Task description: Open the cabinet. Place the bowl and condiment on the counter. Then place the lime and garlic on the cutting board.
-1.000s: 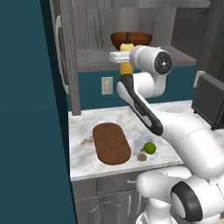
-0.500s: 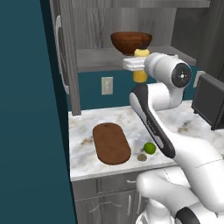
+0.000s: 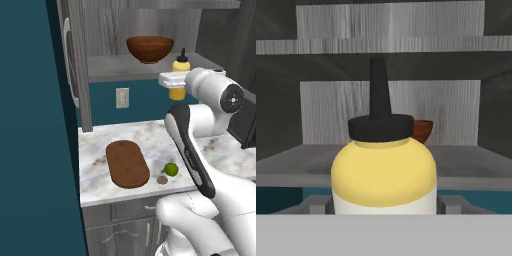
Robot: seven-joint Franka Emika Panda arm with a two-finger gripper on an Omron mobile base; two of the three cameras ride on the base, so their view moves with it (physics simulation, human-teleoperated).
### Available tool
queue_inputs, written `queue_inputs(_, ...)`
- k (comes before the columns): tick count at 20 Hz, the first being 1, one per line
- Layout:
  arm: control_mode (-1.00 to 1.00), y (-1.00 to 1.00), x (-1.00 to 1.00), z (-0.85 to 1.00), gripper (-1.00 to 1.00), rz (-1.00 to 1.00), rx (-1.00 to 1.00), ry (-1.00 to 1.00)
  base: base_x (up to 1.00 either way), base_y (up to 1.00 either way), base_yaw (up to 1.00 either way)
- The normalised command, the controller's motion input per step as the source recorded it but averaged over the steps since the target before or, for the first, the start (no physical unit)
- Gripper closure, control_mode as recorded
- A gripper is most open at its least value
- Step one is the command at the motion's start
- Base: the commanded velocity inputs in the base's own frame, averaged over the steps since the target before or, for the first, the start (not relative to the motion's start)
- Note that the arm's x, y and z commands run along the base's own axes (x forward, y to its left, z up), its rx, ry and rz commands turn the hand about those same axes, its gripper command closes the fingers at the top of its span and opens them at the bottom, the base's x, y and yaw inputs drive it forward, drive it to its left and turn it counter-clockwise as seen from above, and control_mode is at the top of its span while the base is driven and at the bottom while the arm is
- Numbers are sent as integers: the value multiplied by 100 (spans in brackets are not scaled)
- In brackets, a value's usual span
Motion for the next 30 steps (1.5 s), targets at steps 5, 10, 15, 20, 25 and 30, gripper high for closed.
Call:
queue_inputs(5,-100,-40,-35,-15,100,-1,0,-7,0,0,0)
queue_inputs(10,-100,-25,-20,-22,100,0,0,-9,0,0,0)
queue_inputs(15,-100,-15,-1,-23,100,0,0,-11,0,0,0)
queue_inputs(20,-100,-18,0,-22,100,0,-1,-4,0,0,0)
queue_inputs(25,-100,-37,-6,-16,100,0,0,0,0,0,0)
queue_inputs(30,-100,-30,-2,-24,100,0,-1,0,0,0,0)
